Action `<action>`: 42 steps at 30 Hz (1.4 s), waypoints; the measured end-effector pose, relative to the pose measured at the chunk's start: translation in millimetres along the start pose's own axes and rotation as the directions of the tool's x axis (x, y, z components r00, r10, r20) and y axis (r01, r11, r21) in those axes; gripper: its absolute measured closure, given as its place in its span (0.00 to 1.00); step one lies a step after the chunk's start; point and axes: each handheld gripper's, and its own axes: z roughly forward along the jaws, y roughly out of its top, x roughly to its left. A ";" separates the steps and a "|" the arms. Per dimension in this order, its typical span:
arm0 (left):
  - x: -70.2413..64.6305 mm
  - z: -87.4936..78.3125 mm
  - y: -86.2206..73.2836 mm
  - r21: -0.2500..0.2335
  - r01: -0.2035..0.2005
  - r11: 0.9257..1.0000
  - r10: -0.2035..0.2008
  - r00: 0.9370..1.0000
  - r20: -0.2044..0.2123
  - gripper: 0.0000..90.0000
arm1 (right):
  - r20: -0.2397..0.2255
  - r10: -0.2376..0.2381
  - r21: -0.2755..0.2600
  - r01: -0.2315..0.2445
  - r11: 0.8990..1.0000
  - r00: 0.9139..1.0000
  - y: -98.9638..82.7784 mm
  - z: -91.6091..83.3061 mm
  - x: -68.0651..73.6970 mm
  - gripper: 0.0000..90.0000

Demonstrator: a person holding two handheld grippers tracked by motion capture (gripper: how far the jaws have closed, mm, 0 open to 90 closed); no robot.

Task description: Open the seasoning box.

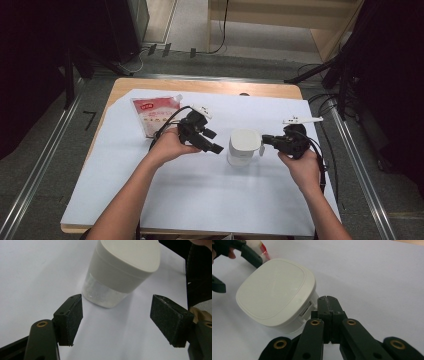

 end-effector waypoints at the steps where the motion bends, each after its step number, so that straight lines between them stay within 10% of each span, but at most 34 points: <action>1: -0.6 1.3 1.0 -0.009 0.001 1.000 -0.001 1.000 0.012 0.30 | 0.002 -0.003 0.001 0.003 1.000 1.000 -0.3 0.5 0.8 1.00; 18: -17.7 37.6 17.1 0.010 -0.095 0.995 0.095 0.995 -0.036 0.25 | 0.004 -0.020 -0.014 0.020 1.000 1.000 -6.1 2.4 7.1 1.00; 42: -23.5 50.0 22.5 0.023 -0.115 0.993 0.116 0.988 -0.099 0.18 | 0.022 -0.021 -0.020 0.022 1.000 1.000 -6.8 2.7 9.7 1.00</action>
